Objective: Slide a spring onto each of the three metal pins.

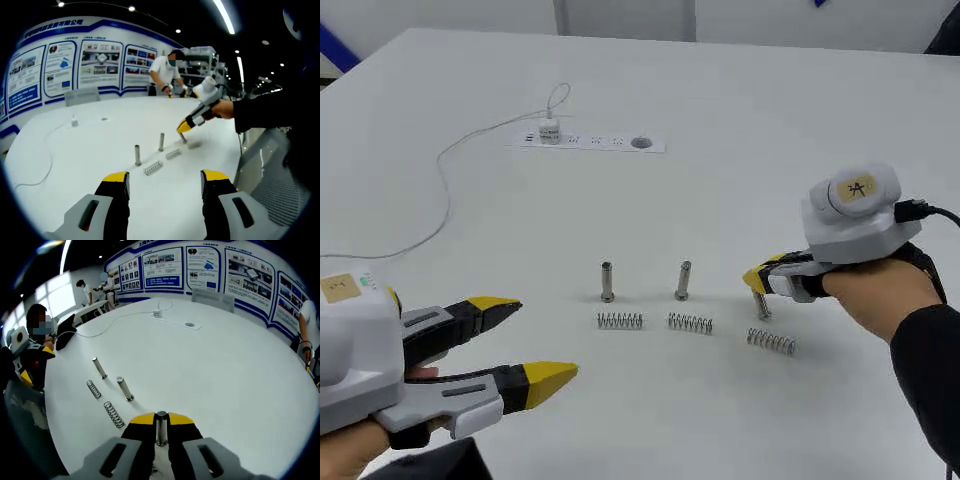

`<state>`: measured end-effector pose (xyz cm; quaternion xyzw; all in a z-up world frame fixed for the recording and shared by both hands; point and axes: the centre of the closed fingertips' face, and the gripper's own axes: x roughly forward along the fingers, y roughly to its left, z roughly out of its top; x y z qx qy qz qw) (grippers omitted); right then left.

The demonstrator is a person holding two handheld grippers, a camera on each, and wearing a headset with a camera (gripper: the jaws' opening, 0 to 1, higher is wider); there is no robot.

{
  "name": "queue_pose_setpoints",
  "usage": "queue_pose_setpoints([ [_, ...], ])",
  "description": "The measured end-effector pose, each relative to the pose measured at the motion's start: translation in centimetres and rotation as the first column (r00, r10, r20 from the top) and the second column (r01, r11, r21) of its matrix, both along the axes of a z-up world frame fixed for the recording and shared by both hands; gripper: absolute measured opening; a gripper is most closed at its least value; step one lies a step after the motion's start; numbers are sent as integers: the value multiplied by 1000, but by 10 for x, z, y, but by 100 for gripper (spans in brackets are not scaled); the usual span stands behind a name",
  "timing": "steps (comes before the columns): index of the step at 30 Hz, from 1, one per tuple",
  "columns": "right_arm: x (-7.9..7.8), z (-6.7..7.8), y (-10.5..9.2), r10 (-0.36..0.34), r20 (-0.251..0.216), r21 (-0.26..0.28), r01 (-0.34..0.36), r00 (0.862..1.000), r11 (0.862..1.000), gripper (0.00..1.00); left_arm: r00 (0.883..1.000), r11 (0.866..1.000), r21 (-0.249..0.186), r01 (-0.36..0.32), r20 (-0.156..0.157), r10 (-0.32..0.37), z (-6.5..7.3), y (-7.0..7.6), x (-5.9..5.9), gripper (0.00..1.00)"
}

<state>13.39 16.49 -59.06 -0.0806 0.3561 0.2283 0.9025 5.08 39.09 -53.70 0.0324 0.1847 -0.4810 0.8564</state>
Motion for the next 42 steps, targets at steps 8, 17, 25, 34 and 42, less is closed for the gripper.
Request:
queue_pose_setpoints([
  [8, 0, 6, -2, -11, 34, 5, 11, 999, 1000, 9, 1000, 1000, 1, 0, 4, 0, 0, 0, 1, 59],
  [17, -3, 8, -4, -11, 53, 3, 11, 999, 1000, 9, 1000, 1000, 4, -4, 6, 4, 0, 1, 2, 58],
  [25, -5, 9, -6, -7, 65, -5, 7, 998, 1000, 9, 1000, 1000, 7, -4, 6, 4, -1, 1, 1, 59],
  [34, -3, 8, -5, 3, 66, -4, -3, 998, 1000, 10, 1000, 1000, 11, -1, 9, 1, -1, 0, 0, 59],
  [42, -2, 7, -6, 6, 67, -7, -6, 998, 1000, 10, 1000, 1000, 16, 5, 16, -5, -1, 0, 0, 60],
])
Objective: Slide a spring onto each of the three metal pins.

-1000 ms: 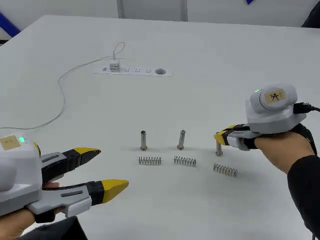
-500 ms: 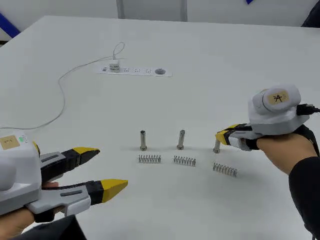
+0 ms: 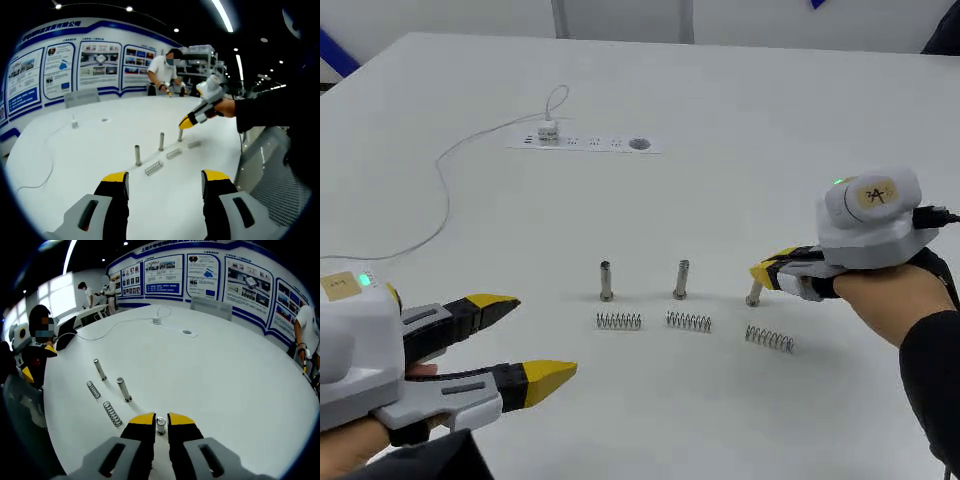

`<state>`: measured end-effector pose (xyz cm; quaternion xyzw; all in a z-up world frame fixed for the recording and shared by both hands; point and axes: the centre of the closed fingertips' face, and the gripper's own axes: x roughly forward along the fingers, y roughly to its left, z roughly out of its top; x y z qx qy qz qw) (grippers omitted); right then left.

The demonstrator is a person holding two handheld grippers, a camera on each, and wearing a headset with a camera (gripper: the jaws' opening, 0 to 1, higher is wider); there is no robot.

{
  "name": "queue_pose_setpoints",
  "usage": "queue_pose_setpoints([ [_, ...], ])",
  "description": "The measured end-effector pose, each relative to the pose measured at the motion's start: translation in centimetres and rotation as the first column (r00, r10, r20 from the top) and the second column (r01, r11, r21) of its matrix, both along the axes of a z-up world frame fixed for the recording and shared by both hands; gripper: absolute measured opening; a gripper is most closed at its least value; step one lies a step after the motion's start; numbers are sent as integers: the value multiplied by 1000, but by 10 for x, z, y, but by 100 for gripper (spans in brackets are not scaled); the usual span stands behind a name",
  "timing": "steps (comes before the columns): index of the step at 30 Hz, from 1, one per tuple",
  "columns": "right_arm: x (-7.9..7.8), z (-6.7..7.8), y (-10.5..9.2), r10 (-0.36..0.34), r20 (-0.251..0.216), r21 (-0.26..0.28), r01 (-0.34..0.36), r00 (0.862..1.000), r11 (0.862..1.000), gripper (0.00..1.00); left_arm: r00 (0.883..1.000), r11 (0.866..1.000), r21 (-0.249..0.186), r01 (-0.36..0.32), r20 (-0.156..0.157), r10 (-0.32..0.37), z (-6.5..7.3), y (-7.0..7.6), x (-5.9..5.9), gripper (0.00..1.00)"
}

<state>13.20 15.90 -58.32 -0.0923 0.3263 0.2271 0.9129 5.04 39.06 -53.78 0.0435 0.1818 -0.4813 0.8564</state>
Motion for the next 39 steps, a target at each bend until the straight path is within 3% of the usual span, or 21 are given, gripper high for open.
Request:
queue_pose_setpoints([
  [14, -10, 29, 0, 45, 56, -8, -44, 997, 999, 14, 1000, 1000, 15, 13, 6, -13, -1, -2, -2, 61],
  [17, -18, 33, 5, 94, 64, -16, -93, 994, 996, 14, 1000, 1000, 17, 14, 4, -14, -1, -2, -2, 60],
  [22, -32, 26, 12, 181, 27, -62, -179, 983, 982, 14, 1000, 1000, 20, 20, 3, -20, -2, -3, -3, 61],
  [27, -43, 9, 17, 251, -45, -87, -254, 967, 963, 15, 1000, 1000, 23, 21, 4, -21, -2, -3, -3, 61],
  [30, -50, -3, 20, 298, -109, -104, -309, 948, 945, 16, 1000, 1000, 23, 19, 5, -19, -2, -2, -2, 60],
  [33, -52, -17, 20, 353, -164, -150, -377, 921, 914, 16, 1000, 1000, 22, 17, 5, -17, -2, -2, -2, 60],
  [39, -52, -28, 23, 407, -227, -185, -450, 885, 874, 17, 1000, 1000, 22, 12, 6, -13, -2, -1, -1, 60],
])
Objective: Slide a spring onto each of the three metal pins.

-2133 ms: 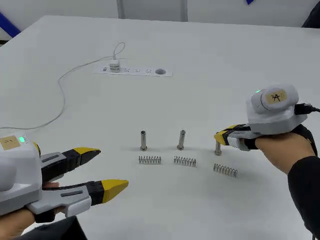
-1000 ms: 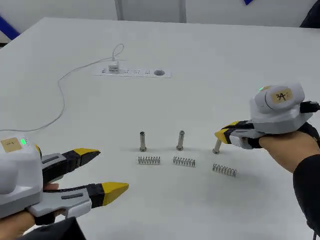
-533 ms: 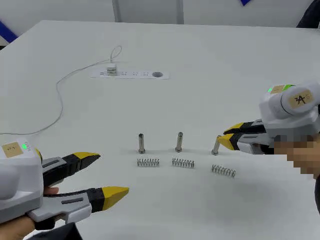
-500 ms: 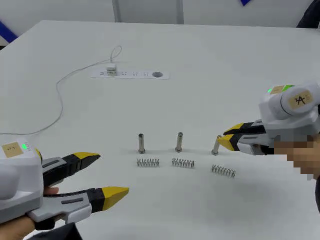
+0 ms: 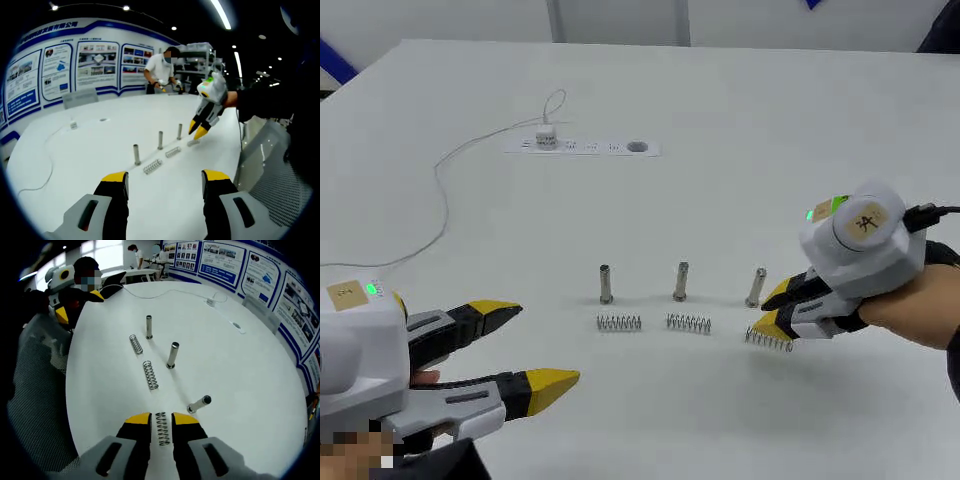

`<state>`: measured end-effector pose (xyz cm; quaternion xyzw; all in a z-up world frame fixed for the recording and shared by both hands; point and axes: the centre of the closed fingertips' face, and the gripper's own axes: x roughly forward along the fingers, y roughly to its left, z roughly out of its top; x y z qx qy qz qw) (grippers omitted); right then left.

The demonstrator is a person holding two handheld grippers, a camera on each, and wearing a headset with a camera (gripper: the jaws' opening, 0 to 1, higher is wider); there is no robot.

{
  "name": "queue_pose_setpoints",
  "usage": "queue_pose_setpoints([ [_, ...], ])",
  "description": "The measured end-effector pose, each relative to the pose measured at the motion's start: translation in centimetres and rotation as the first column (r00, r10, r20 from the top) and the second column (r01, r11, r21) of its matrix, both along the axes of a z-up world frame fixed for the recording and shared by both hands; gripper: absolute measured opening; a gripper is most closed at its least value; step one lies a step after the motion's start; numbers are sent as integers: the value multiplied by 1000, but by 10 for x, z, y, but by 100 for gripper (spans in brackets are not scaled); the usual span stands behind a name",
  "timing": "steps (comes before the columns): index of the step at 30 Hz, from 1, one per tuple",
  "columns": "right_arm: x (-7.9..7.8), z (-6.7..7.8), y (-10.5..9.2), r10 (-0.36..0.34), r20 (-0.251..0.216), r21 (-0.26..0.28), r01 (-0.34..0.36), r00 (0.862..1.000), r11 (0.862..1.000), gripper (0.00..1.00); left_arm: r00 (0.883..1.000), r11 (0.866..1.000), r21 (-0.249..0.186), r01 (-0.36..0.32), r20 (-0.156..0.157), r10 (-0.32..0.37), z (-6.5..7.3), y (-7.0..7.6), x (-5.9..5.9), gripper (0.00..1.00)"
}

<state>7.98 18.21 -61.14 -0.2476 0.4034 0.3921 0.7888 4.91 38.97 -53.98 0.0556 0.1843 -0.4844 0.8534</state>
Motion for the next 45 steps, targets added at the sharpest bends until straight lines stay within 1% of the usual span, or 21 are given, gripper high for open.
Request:
queue_pose_setpoints([
  [4, -1, -11, -1, 55, -34, -70, -58, 998, 996, 17, 1000, 1000, 0, -4, 0, 4, 0, 1, 0, 60],
  [9, 0, -19, -1, 85, -63, -98, -91, 994, 991, 17, 1000, 1000, 0, -7, 0, 7, 0, 1, 1, 60],
  [17, 1, -29, 1, 116, -94, -133, -128, 989, 983, 16, 1000, 1000, -1, -15, -1, 15, 0, 2, 1, 60],
  [26, 1, -33, 2, 138, -111, -153, -154, 984, 976, 12, 1000, 1000, 0, -16, -3, 16, 0, 3, 1, 60],
  [30, 1, -33, 3, 133, -111, -146, -149, 985, 978, 12, 1000, 1000, -1, -17, -3, 17, 0, 3, 1, 60],
  [32, 1, -31, 2, 127, -101, -141, -141, 987, 980, 12, 1000, 1000, -3, -18, -3, 18, 0, 3, 1, 60],
  [36, 3, -23, 3, 96, -73, -88, -103, 993, 991, 12, 1000, 1000, 0, -15, -2, 15, 0, 2, 1, 60],
  [45, 2, -10, 1, 43, -37, -31, -44, 998, 999, 12, 1000, 1000, 2, -10, -2, 10, -1, 2, 0, 60],
])
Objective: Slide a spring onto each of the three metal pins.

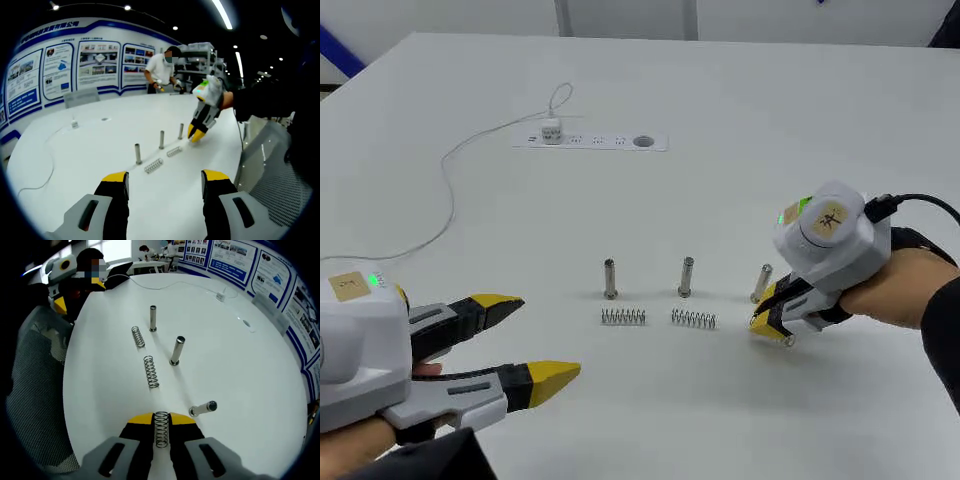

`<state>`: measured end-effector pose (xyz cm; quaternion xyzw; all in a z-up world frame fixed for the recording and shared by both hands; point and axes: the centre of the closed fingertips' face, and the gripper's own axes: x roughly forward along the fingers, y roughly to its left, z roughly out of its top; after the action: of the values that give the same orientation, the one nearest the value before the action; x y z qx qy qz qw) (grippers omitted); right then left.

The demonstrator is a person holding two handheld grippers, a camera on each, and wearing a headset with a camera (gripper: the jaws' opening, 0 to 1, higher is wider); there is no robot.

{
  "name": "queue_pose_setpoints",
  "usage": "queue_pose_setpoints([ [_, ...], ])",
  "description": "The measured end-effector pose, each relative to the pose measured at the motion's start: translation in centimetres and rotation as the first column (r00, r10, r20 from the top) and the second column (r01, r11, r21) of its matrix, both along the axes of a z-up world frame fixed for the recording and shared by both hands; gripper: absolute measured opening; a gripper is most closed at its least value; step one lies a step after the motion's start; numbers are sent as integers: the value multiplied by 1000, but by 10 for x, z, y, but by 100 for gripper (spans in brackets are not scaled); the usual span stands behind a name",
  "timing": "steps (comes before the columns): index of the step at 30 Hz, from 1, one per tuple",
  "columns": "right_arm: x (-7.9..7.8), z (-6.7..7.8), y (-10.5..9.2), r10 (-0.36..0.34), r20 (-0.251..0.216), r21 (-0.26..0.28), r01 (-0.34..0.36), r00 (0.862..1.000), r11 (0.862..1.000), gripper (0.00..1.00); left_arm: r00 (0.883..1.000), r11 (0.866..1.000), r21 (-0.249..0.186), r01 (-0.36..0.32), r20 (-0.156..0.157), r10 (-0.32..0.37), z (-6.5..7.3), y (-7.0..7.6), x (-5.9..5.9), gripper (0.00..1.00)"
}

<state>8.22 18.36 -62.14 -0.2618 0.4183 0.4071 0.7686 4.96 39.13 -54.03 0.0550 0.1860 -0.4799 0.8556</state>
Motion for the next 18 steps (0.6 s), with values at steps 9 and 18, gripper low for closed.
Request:
queue_pose_setpoints([
  [9, 0, 11, -4, -50, 22, 49, 49, 998, 998, 12, 1000, 1000, 1, 5, -1, -5, 0, 0, -1, 60],
  [18, 1, 16, -9, -88, 34, 82, 85, 996, 993, 12, 1000, 1000, 4, 11, -3, -11, -1, -1, -1, 60],
])
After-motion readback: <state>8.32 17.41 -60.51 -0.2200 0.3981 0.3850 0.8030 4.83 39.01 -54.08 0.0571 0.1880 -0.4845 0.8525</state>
